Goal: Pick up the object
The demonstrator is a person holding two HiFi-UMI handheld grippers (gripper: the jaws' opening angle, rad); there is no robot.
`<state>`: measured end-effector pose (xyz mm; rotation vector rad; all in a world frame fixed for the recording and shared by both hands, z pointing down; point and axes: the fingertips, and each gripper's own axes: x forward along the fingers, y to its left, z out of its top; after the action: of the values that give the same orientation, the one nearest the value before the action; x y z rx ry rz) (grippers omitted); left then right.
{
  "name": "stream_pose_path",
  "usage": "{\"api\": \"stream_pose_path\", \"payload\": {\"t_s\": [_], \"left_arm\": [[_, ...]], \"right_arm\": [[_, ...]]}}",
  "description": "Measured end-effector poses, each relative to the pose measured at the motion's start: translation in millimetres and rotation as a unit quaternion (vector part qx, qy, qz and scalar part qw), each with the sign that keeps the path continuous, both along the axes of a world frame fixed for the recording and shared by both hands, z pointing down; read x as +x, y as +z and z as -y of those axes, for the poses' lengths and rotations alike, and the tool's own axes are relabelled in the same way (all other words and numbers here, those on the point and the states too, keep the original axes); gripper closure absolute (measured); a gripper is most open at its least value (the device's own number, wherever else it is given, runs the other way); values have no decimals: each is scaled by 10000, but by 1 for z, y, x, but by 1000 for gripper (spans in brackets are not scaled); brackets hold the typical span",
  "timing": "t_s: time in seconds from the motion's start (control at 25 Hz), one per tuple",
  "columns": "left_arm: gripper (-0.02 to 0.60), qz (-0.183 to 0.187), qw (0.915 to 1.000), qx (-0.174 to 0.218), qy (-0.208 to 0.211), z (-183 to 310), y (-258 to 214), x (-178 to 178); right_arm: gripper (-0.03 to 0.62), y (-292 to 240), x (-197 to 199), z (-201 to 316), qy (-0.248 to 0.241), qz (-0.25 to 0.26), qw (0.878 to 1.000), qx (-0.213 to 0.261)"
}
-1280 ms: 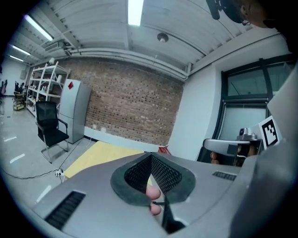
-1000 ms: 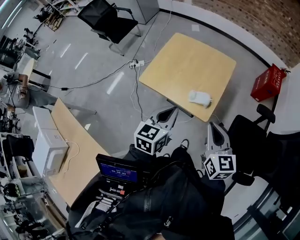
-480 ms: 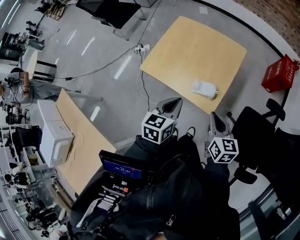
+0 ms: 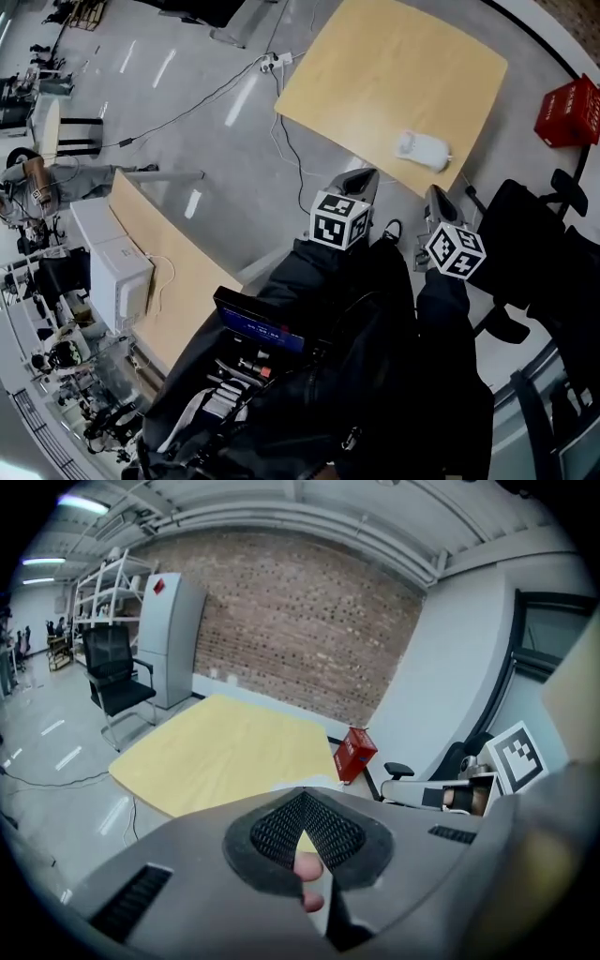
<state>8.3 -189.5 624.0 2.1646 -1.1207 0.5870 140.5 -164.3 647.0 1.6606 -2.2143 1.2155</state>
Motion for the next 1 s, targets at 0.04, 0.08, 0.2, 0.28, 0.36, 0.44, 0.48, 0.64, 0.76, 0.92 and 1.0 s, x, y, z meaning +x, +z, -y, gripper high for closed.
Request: {"api": "stream_pose_path", "payload": {"t_s": [0.04,0.08,0.2,0.28,0.36,0.44,0.48,0.64,0.76,0.92,1.0], "left_arm": [[586,26,10000,-77,15,4,8,-1],[586,49,9999,-148,29,7,16,-2],[586,99,9994,-332,59,14,35,-7],[586,104,9990,-423,66,18,44,-10],[586,110,9987,-501,79,20,51,-12],[586,132,9981,-587,105,20,58,-14],[586,147,9979,-620,116,21,61,-15],[586,210,9973,-690,94,28,74,-22],[586,248,9968,-751,106,32,81,-25],[586,254,9962,-818,124,36,88,-25],[586,247,9960,-849,135,37,90,-25]], "right_arm": [[591,8,1,5,88,43,9999,-83],[591,16,1,9,172,87,9997,-171],[591,38,-1,18,354,172,9982,-451],[591,51,-2,24,460,229,9969,-596],[591,65,-3,28,593,299,9951,-736],[591,77,-5,30,712,386,9928,-887],[590,84,-5,30,762,407,9917,-952],[589,104,-3,35,908,358,9889,-1119],[589,113,-2,36,1021,421,9862,-1234],[587,122,-3,37,1116,517,9829,-1373],[566,125,-4,39,1161,596,9813,-1415]]}}
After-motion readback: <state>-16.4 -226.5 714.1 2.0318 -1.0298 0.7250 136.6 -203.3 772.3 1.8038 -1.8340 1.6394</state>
